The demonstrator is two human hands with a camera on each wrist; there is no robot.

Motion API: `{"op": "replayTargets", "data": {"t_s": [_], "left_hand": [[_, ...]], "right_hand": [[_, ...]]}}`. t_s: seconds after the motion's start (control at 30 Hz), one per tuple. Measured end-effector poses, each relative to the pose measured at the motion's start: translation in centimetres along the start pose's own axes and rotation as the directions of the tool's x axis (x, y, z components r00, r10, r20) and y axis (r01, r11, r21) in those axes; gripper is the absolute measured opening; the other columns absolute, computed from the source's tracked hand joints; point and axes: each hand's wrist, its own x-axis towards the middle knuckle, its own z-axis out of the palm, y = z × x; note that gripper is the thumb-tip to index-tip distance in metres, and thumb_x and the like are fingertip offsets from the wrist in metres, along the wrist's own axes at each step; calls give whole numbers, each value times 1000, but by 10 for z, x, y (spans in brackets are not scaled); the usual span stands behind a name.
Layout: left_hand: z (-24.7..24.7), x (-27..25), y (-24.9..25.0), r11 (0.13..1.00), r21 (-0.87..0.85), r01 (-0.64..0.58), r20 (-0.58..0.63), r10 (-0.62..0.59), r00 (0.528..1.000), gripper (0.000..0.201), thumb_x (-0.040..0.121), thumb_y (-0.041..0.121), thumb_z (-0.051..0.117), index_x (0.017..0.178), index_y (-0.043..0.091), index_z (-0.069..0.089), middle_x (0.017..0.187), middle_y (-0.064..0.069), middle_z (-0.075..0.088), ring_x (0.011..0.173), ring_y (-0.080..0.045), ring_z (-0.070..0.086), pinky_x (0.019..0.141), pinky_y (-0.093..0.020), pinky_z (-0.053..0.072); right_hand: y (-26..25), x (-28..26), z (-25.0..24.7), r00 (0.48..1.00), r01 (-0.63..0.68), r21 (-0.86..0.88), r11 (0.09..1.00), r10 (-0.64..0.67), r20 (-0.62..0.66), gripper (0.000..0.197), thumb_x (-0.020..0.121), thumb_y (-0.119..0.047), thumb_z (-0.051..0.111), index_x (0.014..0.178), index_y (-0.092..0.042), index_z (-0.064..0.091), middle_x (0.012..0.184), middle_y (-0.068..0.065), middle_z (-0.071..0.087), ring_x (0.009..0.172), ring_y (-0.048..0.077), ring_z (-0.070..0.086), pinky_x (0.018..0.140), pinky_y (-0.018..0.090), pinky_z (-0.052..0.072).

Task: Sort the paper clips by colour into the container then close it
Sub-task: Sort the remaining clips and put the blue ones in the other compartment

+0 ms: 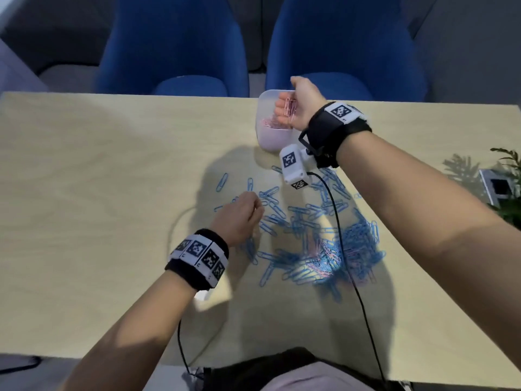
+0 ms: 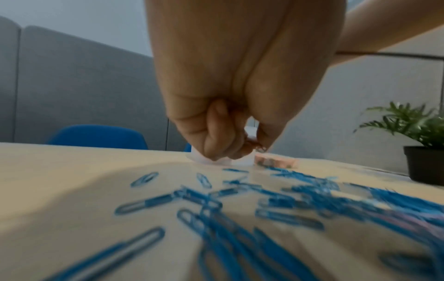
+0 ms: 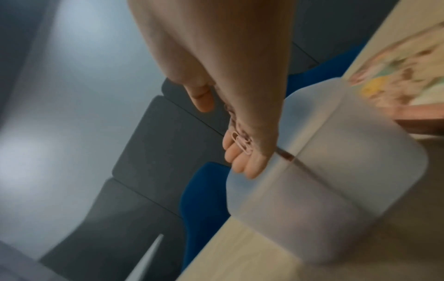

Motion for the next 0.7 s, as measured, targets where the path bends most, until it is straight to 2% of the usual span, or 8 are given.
{"op": "replayTargets", "data": {"t_s": [0.07,0.13,0.23,0.3,0.37,0.43,0.57,0.7], "left_hand": [[-13,12,5,999,-42,13,-88,-17,996,13,95,23,44,88,12,47,92,-10,57,83,-27,54,75,-37,40],[-28,27,11,997,-73,14,-176,-27,984,14,92,22,47,89,9,52,91,-12,62,84,-29,56,74,-38,41],[-52,59,23,998,-61,20,-273,-36,961,17,92,21,48,98,6,55,94,-13,66,85,-31,59,72,-36,42],[-66,86,33,1000,-8,26,-296,-27,955,20,93,20,46,104,6,55,99,-14,66,90,-31,60,73,-35,42],[-75,117,40,997,62,41,-297,-20,955,22,93,18,42,106,7,56,105,-15,66,95,-33,60,77,-36,44],[-80,146,45,989,135,65,-306,-21,952,25,94,15,38,106,4,57,108,-20,64,99,-36,59,81,-40,45],[-79,178,57,969,237,70,-205,-21,979,30,95,8,39,119,3,56,124,-20,58,116,-34,53,97,-37,40],[-81,178,70,968,243,64,-133,-32,991,35,97,8,36,128,1,50,132,-21,53,123,-33,48,104,-35,33]], "right_hand": [[-1,8,8,996,3,-62,998,-9,-83,42,95,-43,38,69,-11,43,62,2,33,56,16,27,62,25,30],[1,17,11,997,-9,-150,989,-3,-78,41,93,-48,41,84,-10,52,76,2,42,74,18,42,90,31,43],[1,21,11,999,-35,-265,964,35,-3,54,95,-50,34,124,-7,50,120,6,48,128,23,38,112,45,29],[0,13,10,1000,25,-293,956,-22,13,55,99,-43,29,136,-5,41,142,6,41,140,21,27,114,45,23],[-2,3,6,989,138,-322,937,-145,3,50,101,-36,28,134,-2,44,142,7,43,136,22,33,113,39,24],[2,-5,-7,953,272,-349,897,-301,-29,41,101,-28,30,118,-2,56,119,6,56,118,20,50,108,31,32],[20,-33,-47,910,356,-310,881,-403,-99,28,94,-15,41,75,-15,60,87,2,58,79,13,52,78,27,42],[52,-63,-94,897,343,-338,876,-412,-158,15,89,-7,51,79,-9,61,77,7,58,67,17,52,57,18,43]]}}
